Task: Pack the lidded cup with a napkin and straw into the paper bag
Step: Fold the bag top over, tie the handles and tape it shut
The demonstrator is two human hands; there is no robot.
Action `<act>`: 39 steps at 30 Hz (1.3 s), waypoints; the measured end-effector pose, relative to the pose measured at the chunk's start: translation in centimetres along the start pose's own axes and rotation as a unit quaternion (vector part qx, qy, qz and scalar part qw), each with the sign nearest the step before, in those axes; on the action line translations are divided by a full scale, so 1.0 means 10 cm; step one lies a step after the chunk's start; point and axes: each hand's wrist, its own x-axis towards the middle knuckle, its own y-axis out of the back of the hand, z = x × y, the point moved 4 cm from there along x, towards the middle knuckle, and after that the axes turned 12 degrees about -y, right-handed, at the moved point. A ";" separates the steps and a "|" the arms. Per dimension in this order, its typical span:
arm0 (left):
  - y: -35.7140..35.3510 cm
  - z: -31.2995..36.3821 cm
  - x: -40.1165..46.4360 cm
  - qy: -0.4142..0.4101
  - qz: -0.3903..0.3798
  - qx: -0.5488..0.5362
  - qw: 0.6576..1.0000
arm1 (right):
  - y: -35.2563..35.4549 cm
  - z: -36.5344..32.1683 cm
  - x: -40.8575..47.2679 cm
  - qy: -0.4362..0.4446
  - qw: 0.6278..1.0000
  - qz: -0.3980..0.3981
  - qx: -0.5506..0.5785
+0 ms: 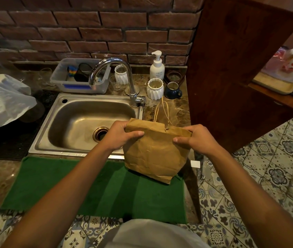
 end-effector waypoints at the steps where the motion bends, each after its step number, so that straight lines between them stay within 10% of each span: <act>1: 0.00 0.00 -0.02 0.002 0.010 -0.005 1.000 | 0.00 -0.02 0.00 0.016 1.000 0.010 -0.012; 39: -0.14 0.08 -0.31 0.033 0.026 -0.060 0.997 | -0.01 0.10 -0.02 0.036 0.988 -0.007 0.148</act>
